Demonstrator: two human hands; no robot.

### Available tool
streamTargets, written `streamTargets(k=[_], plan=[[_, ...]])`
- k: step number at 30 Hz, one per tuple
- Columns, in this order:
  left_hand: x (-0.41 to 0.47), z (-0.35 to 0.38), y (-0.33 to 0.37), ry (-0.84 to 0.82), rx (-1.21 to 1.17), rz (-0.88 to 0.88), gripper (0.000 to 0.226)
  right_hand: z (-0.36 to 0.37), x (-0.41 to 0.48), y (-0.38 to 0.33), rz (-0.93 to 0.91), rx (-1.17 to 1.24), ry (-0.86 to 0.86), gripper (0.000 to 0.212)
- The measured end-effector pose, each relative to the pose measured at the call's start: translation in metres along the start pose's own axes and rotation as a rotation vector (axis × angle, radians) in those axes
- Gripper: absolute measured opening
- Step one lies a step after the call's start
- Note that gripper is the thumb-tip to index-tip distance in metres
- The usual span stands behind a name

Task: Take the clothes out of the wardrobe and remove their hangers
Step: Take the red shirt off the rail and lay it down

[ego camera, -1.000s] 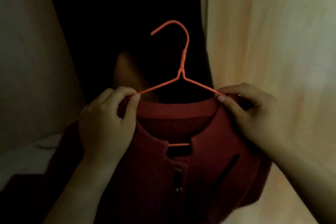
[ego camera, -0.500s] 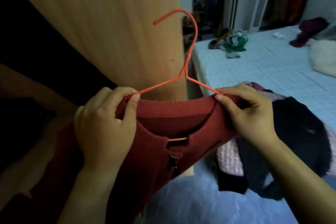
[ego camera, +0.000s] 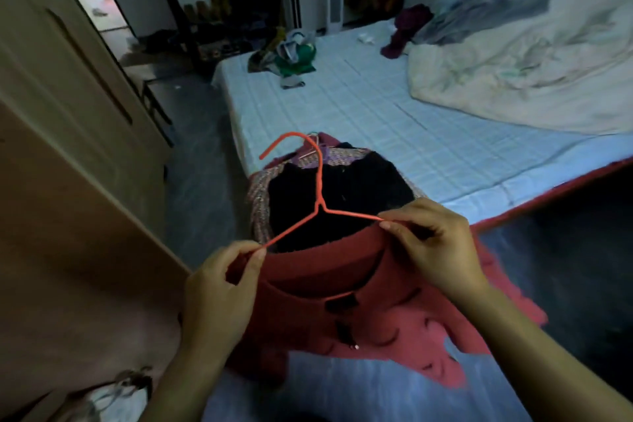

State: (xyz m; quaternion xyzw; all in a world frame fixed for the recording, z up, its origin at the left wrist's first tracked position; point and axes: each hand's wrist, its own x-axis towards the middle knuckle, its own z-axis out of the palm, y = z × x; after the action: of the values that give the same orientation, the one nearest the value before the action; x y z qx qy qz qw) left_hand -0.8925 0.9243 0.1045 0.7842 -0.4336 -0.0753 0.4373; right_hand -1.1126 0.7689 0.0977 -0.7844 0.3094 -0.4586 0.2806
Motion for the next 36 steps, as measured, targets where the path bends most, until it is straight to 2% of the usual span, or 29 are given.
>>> streamTargets(k=[5,11,14,18,21,23,28,31,34,36], plan=[[0.061,0.049,0.023,-0.018,-0.064,0.084,0.005,-0.024,0.049,0.04,0.008,-0.063,0.077,0.011],[0.157,0.093,0.035,0.069,-0.078,0.134,0.003,-0.016,0.14,0.093,-0.005,-0.102,0.069,0.013],[0.224,0.112,0.037,0.14,-0.072,0.17,0.01,0.002,0.201,0.119,-0.003,-0.103,0.09,0.013],[0.326,0.144,0.025,0.19,0.081,0.184,0.023,0.038,0.289,0.169,0.015,-0.202,0.037,0.011],[0.376,0.178,-0.004,-0.012,0.366,0.05,0.041,0.075,0.326,0.219,0.109,-0.428,-0.176,0.022],[0.381,0.196,-0.02,-0.144,0.436,0.024,0.05,0.095,0.326,0.24,0.17,-0.478,-0.309,0.029],[0.34,0.223,-0.052,-0.318,0.458,-0.052,0.071,0.124,0.287,0.266,0.092,-0.505,-0.471,0.047],[0.306,0.232,-0.061,-0.415,0.524,-0.182,0.061,0.132,0.255,0.274,0.11,-0.515,-0.574,0.053],[0.268,0.237,-0.057,-0.395,0.518,-0.279,0.073,0.134,0.225,0.268,0.096,-0.517,-0.659,0.053],[0.24,0.239,-0.053,-0.297,0.488,-0.344,0.069,0.136,0.21,0.263,0.086,-0.467,-0.761,0.054]])
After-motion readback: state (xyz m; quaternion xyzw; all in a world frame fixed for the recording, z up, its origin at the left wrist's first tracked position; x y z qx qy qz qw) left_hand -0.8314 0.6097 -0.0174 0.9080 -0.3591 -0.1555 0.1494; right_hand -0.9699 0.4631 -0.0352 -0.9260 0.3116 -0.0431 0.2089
